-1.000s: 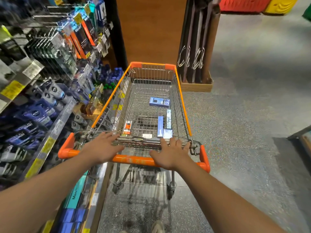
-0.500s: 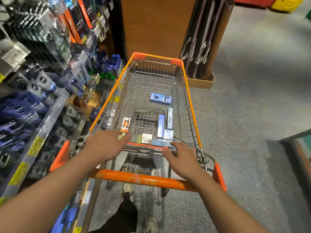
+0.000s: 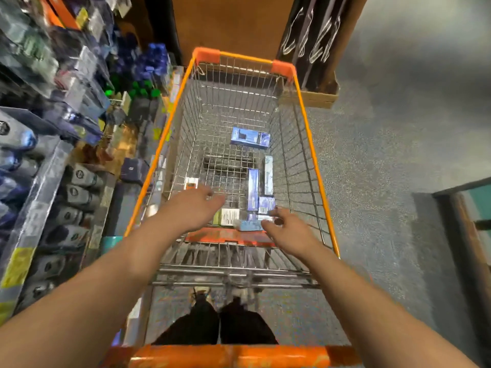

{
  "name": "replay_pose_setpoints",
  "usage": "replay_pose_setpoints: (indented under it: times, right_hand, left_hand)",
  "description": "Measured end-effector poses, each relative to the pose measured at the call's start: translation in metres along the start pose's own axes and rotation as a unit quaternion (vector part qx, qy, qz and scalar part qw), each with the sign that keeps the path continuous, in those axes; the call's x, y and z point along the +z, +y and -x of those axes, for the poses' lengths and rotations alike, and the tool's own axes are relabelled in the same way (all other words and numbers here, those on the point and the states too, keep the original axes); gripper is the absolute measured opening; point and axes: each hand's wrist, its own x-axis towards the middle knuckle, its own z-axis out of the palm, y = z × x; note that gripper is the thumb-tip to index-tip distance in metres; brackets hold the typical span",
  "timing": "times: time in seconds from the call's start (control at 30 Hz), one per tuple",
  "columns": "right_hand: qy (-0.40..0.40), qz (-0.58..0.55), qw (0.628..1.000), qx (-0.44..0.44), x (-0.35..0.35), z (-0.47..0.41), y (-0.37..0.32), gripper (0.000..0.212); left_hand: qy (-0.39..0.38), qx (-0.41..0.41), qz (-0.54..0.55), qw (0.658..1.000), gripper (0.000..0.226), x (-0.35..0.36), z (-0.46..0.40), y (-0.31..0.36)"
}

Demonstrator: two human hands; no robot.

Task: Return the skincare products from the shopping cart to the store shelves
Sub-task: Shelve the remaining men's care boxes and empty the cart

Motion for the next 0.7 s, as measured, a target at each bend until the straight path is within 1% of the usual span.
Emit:
replay_pose_setpoints:
  times: [0.1, 0.23, 0.3, 0.37, 0.43, 0.53, 0.6, 0.7]
  right_hand:
    - [-0.05, 0.05, 0.997, 0.013, 0.012, -0.035, 0.006, 0.056]
    - [-0.101, 0.102, 0.99, 0.004, 0.041, -0.089, 0.018, 0.062]
    - [-0.133, 0.134, 0.982, 0.013, 0.059, -0.116, 0.023, 0.075]
    - [-0.171, 0.164, 0.971, 0.026, 0.076, -0.139, 0.027, 0.091]
    - [-0.194, 0.182, 0.963, 0.033, 0.09, -0.154, 0.029, 0.098]
    - [-0.214, 0.22, 0.951, 0.035, 0.102, -0.172, 0.031, 0.103]
    - [-0.225, 0.248, 0.942, 0.033, 0.111, -0.187, 0.037, 0.106]
    - [-0.263, 0.263, 0.927, 0.046, 0.12, -0.205, 0.047, 0.103]
  left_hand:
    - [-0.016, -0.017, 0.003, 1.0, 0.059, 0.008, -0.014, 0.005]
    - [-0.036, -0.041, 0.022, 0.998, 0.05, 0.018, -0.029, 0.01]
    - [-0.034, -0.065, 0.065, 0.995, 0.047, 0.023, -0.036, 0.009]
    - [-0.023, -0.09, 0.087, 0.992, 0.052, 0.028, -0.043, 0.007]
    - [-0.021, -0.107, 0.104, 0.989, 0.057, 0.034, -0.049, 0.004]
    - [-0.025, -0.132, 0.142, 0.981, 0.057, 0.039, -0.053, 0.002]
    - [-0.033, -0.137, 0.147, 0.979, 0.053, 0.04, -0.052, 0.0]
    - [-0.026, -0.132, 0.187, 0.973, 0.045, 0.043, -0.05, -0.004]
